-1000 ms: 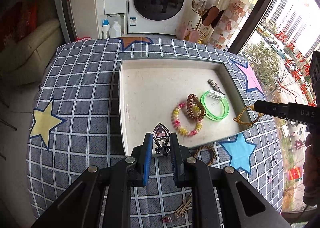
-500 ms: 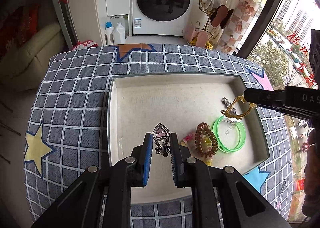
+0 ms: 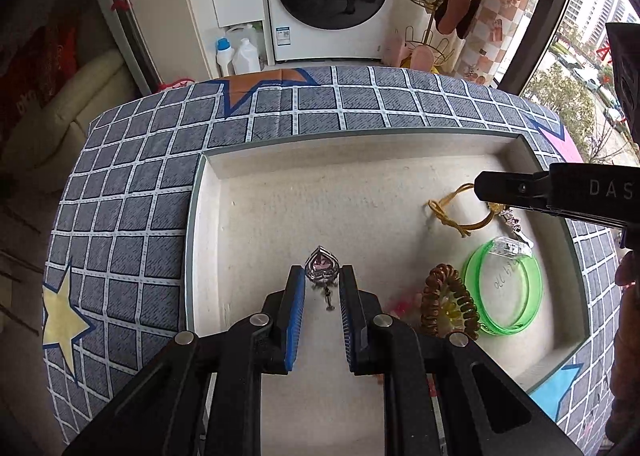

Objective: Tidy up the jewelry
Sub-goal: 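Carry the pendant and sunflower tie into the tray and open both tools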

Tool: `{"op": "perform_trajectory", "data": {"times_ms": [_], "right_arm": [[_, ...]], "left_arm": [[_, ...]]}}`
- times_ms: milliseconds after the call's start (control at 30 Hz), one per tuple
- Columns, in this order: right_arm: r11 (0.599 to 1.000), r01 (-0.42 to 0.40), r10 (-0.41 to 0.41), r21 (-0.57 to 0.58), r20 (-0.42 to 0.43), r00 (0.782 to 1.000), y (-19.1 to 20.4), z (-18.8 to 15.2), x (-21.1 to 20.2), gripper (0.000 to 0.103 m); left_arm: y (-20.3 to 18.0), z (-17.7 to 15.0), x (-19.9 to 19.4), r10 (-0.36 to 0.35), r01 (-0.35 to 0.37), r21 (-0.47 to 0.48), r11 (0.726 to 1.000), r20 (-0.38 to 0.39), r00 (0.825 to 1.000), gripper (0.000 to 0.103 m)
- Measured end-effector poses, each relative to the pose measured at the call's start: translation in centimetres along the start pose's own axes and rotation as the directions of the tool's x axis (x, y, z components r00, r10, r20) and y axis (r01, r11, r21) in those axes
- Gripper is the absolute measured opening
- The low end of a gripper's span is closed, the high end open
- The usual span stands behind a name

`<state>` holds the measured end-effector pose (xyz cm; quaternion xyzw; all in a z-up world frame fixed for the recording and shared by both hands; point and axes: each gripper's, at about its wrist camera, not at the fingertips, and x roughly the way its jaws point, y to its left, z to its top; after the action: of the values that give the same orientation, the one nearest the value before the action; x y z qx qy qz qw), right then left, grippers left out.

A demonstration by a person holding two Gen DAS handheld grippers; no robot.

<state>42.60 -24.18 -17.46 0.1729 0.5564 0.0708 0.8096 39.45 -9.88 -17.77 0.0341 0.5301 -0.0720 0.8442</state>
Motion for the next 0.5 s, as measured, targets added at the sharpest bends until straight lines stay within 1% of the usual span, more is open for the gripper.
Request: {"op": "perform_trajectory", "data": {"times_ms": [67,167,367,500], "right_arm": [[0.999,0.031,-0.031,-0.02,-0.004,1.0,-0.1,0.0,0.4,0.029],[0.998,0.052,-0.053,-0.043,-0.014,0.998,-0.3,-0.2,0.8,0.029],[0.996,0.071,-0.072,-0.051,-0.03,0.997,-0.8,-0.1,1.5,0.03],[0.995,0.083,-0.086,-0.056,-0.052,0.995,-1.1,-0.3,2.0,0.03]], "left_arm": [[-0.1,0.0,0.5,0.016,-0.016,0.01,1.0,-0.004,1.0,0.03],[-0.2,0.0,1.1,0.029,-0.029,0.016,0.999,-0.016,0.999,0.03],[-0.7,-0.3,2.2,0.06,-0.059,0.041,0.997,-0.041,0.997,0.03],[-0.8,-0.3,2.3,0.075,-0.073,0.052,0.996,-0.035,0.997,0.03]]}}
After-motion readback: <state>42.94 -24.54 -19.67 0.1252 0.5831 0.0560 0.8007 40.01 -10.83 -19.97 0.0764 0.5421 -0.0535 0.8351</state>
